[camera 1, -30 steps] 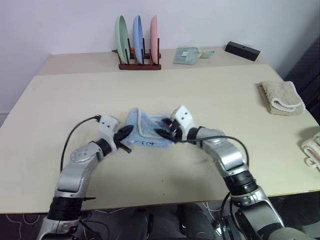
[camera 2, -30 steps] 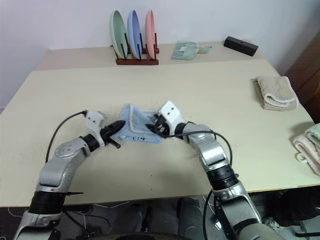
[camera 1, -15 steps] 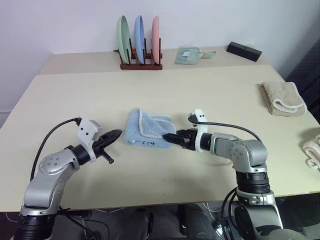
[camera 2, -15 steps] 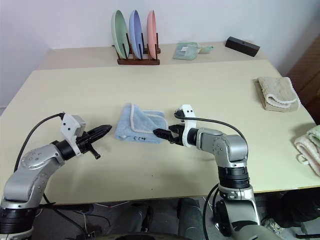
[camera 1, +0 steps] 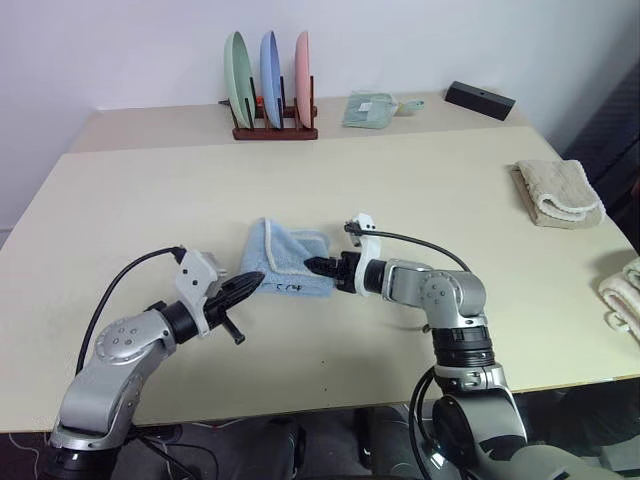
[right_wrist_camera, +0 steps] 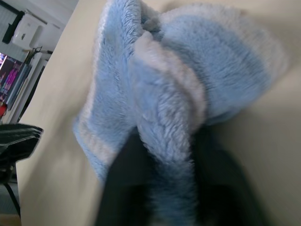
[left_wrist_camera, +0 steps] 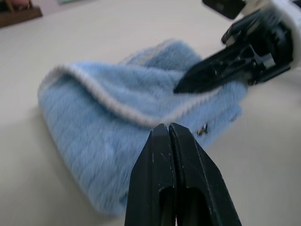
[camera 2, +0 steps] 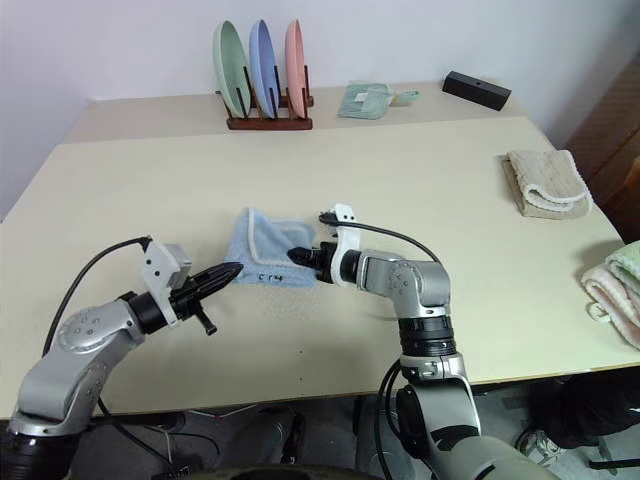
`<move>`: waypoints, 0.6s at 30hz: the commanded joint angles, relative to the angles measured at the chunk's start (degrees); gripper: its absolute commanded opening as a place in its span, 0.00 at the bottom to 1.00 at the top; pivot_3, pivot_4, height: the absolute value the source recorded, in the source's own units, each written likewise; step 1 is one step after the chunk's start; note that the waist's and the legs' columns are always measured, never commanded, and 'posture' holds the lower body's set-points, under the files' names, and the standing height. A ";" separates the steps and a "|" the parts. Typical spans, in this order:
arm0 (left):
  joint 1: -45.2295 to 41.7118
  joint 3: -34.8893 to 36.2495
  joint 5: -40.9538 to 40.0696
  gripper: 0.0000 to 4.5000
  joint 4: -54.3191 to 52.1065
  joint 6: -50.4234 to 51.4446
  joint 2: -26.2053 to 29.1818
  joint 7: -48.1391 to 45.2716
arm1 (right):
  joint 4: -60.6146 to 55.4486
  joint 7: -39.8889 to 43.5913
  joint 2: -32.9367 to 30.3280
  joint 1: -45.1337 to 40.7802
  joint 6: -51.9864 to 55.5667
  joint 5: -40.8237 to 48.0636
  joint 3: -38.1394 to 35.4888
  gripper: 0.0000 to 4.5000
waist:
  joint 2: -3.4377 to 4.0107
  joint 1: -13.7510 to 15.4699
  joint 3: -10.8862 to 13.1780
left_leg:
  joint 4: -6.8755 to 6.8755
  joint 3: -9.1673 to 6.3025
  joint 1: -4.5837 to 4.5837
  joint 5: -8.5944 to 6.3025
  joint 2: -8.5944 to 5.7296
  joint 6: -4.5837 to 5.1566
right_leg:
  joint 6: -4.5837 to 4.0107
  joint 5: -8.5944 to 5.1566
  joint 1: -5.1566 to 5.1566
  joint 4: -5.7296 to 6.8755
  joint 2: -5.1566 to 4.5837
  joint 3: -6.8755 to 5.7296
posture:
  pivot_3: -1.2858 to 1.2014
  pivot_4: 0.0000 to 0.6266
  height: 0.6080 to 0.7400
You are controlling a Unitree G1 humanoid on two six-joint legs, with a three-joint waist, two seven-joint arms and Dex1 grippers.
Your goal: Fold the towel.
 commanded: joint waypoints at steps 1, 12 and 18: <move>-0.34 1.25 -0.01 0.00 -0.99 -1.45 0.09 0.31 | -3.81 -1.03 -0.14 -0.91 1.15 3.33 -3.68 0.01 | 0.01 -0.03 0.00 | 0.00 0.00 0.01 0.00 0.01 0.00 | 0.00 0.00 0.00 0.01 0.01 0.00 | 0.52 0.24 0.90; -7.10 -2.99 2.32 0.00 6.03 -4.19 -2.59 0.02 | -10.17 -16.50 -16.71 -1.98 3.76 11.19 -37.76 0.01 | 0.03 1.42 0.02 | 0.01 -0.01 -0.02 -0.04 -0.05 0.08 | 0.01 0.00 0.03 -0.05 -0.04 -0.03 | 0.52 0.24 0.90; -14.56 -7.31 4.04 0.00 13.68 -6.96 -5.22 -2.55 | -16.83 -30.34 -12.81 1.58 12.37 12.35 -53.24 0.01 | 0.06 1.04 -0.01 | 0.01 0.10 0.01 -0.16 0.07 0.29 | 0.00 0.01 0.06 -0.04 -0.07 0.03 | 0.52 0.24 0.90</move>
